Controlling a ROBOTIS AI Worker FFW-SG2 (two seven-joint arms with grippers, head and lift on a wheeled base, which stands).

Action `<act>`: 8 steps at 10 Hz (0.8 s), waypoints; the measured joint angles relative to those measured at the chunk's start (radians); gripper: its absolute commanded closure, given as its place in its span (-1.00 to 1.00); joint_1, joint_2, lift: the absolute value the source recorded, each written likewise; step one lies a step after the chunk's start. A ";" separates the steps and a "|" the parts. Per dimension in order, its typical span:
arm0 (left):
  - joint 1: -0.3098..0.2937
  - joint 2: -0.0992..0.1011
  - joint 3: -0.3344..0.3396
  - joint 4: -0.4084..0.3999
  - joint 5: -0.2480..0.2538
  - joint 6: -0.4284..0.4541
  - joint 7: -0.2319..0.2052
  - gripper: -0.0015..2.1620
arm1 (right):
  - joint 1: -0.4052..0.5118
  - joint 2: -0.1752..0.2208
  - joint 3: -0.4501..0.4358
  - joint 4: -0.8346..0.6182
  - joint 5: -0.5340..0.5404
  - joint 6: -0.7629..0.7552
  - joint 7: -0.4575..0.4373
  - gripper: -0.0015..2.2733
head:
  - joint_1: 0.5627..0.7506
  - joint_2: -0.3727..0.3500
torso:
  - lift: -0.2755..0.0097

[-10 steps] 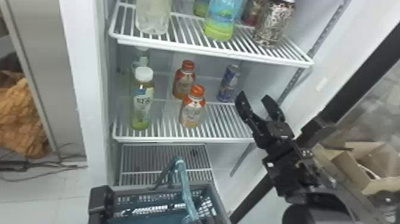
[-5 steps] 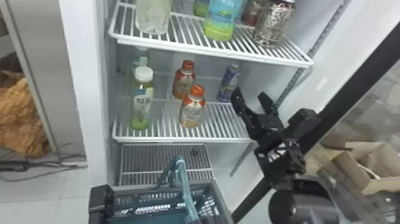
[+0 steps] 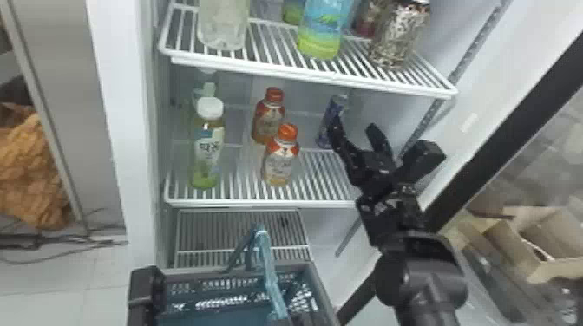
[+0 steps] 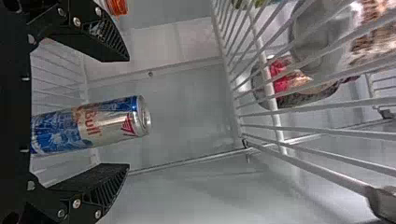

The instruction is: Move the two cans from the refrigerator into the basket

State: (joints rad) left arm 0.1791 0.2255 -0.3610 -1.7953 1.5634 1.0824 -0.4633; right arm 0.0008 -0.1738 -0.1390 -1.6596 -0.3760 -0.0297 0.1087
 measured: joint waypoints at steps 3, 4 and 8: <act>-0.002 0.001 -0.001 0.000 0.000 0.000 0.000 0.12 | -0.067 -0.008 0.034 0.073 0.023 -0.007 -0.049 -0.80 | 0.41 -0.94 | -0.93; -0.003 0.001 -0.002 0.000 0.000 0.000 0.000 0.12 | -0.085 -0.011 0.045 0.092 0.030 -0.007 -0.063 -0.80 | 0.41 -0.94 | -0.93; -0.007 0.003 -0.004 0.000 0.002 0.000 0.000 0.12 | -0.142 -0.019 0.085 0.150 0.022 0.005 -0.114 -0.80 | 0.41 -0.94 | -0.93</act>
State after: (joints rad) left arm 0.1725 0.2286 -0.3648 -1.7953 1.5654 1.0823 -0.4632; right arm -0.1411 -0.1930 -0.0540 -1.5092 -0.3538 -0.0247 -0.0049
